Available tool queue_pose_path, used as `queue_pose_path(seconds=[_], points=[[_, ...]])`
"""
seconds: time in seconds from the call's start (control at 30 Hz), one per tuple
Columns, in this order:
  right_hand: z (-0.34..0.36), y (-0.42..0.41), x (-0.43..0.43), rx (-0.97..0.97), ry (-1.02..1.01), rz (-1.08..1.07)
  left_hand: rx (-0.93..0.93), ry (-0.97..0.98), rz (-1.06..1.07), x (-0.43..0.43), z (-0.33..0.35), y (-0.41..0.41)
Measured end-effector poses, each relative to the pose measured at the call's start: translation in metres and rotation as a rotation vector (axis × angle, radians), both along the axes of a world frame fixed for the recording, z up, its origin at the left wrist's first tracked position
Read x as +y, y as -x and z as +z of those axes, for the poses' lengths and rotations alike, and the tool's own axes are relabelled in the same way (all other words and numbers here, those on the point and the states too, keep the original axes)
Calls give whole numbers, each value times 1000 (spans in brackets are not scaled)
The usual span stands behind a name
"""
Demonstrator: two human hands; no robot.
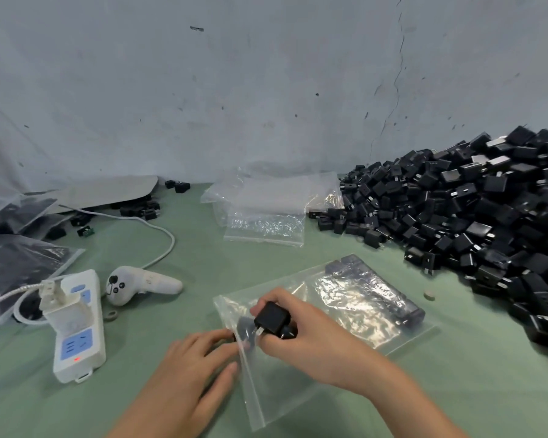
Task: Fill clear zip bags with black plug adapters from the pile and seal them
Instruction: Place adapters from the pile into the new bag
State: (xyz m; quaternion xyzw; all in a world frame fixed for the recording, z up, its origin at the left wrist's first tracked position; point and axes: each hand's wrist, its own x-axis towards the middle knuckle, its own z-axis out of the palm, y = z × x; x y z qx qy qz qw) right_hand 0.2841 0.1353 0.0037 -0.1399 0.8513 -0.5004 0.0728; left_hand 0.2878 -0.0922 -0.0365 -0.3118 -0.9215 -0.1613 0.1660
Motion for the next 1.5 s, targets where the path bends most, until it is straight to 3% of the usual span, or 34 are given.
queue_pose_path(seconds=[0.17,0.4,0.57,0.73,0.8,0.87,1.0,1.13,1.33,1.5], points=[[3,1,-7,-81,57,41,37,210,-8,8,-1,6],[15,-2,-6,-194,178,87,79,255,-50,22,5,14],[20,-2,-7,-240,262,117,-75,154,-185,24,0,23],[24,-1,-15,-234,330,179,-77,17,-190,34,-3,29],[27,5,-4,-177,392,115,-63,-46,-253,44,5,36],[30,15,18,-88,418,-26,-205,-99,-257,49,11,42],[19,30,75,94,170,-446,-379,-224,-122,53,9,45],[-3,36,113,183,-87,-719,-261,-102,-64,62,5,52],[-19,45,134,209,-334,-821,-189,17,-110,79,0,60],[-28,48,138,164,-423,-792,-309,-124,-219,82,4,57]])
